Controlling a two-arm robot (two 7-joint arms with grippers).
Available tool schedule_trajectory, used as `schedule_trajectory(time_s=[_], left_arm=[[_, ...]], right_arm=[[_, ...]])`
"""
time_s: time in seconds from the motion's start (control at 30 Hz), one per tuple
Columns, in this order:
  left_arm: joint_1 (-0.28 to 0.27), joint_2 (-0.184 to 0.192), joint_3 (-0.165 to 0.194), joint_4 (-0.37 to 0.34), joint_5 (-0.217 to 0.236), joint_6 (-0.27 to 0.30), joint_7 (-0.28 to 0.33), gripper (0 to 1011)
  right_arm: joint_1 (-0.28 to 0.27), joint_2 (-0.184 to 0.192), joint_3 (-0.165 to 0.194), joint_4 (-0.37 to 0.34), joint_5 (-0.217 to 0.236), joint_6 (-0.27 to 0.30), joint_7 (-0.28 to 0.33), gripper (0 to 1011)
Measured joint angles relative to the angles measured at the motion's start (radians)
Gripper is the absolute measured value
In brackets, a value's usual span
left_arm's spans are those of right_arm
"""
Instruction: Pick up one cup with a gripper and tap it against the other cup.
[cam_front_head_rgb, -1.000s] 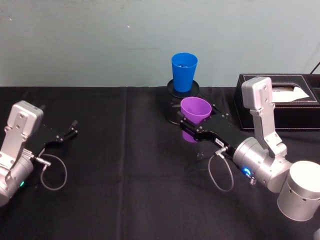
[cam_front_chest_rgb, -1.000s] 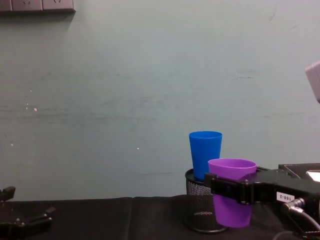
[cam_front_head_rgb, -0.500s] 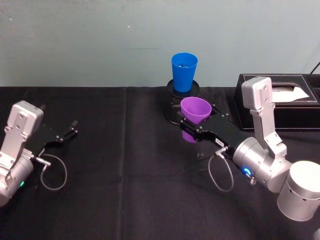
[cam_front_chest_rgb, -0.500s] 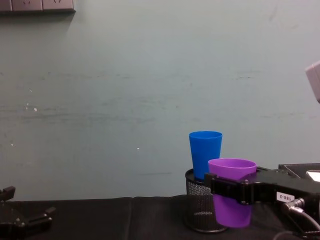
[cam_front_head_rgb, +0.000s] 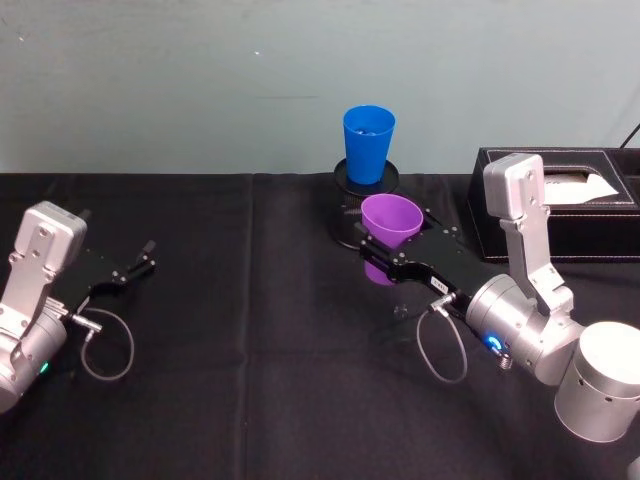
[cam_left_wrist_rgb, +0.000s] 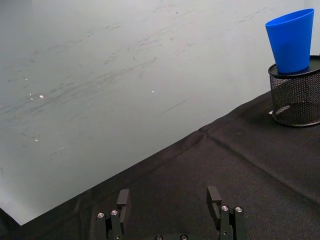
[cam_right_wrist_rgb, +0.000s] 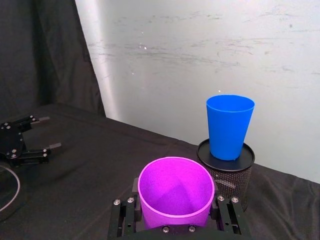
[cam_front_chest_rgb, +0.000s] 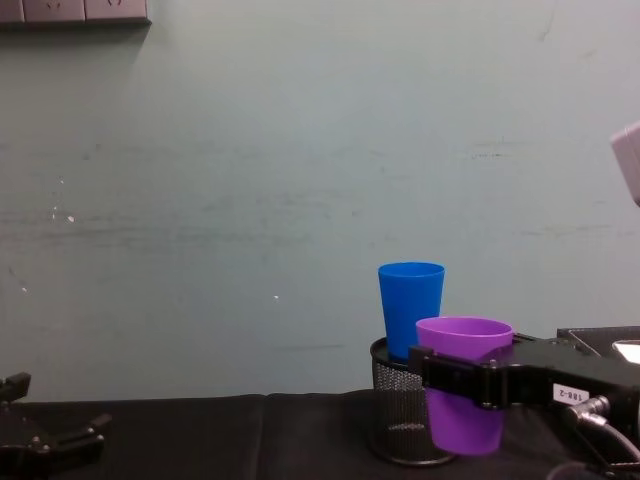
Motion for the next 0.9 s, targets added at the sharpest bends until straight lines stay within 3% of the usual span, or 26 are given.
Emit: schedule_trajectory(time_s=[0.9], left_arm=[[0.0,0.0,0.0,0.0,0.0,0.0,0.0,1000]], right_arm=[[0.0,0.0,0.0,0.0,0.0,0.0,0.0,735]])
